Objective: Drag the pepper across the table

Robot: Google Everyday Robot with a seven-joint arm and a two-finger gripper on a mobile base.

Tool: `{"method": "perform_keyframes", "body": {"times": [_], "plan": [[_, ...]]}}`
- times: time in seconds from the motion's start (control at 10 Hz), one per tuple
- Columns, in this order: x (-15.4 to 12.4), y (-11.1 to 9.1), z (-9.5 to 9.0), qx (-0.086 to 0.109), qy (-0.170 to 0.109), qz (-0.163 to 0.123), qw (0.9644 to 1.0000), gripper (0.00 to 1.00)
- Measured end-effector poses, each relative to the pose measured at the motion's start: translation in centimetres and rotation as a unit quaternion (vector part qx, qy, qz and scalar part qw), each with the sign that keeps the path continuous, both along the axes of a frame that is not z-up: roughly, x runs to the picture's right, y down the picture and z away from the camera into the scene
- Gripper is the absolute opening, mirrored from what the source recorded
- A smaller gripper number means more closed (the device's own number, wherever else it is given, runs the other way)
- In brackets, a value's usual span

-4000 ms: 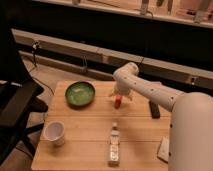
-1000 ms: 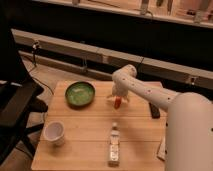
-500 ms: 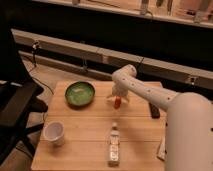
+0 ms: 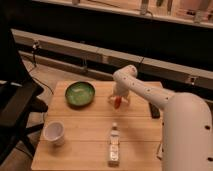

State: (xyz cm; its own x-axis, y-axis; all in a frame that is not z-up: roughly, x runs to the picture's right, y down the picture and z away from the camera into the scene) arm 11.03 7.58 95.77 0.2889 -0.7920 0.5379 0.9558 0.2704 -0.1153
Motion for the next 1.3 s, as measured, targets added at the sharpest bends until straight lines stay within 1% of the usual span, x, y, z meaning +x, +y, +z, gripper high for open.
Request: {"method": "perform_keyframes", "body": {"times": [0.2, 0.3, 0.4, 0.6, 0.8, 0.9, 1.0, 1.2, 1.3], "plan": [[-0.1, 0.2, 0.2, -0.006, 0.005, 0.002, 1.0, 0.6], [0.0, 0.3, 0.3, -0.008, 0.009, 0.003, 0.9999, 0.48], [0.1, 0.3, 0.3, -0.008, 0.014, 0.005, 0.9999, 0.4], [0.0, 0.2, 0.1, 0.001, 0.02, 0.009, 0.9998, 0.19], [-0.8, 0.0, -0.5, 0.007, 0.014, 0.005, 0.9999, 0.01], [-0.7, -0.3, -0.5, 0.008, 0.014, 0.008, 0.9998, 0.0], [-0.3, -0.2, -0.5, 0.004, 0.015, 0.013, 0.9998, 0.0], [1.6, -0.1, -0.5, 0.0, 0.017, 0.023, 0.9996, 0.0], [2.1, 0.0, -0.6, -0.001, 0.018, 0.025, 0.9995, 0.0]]}}
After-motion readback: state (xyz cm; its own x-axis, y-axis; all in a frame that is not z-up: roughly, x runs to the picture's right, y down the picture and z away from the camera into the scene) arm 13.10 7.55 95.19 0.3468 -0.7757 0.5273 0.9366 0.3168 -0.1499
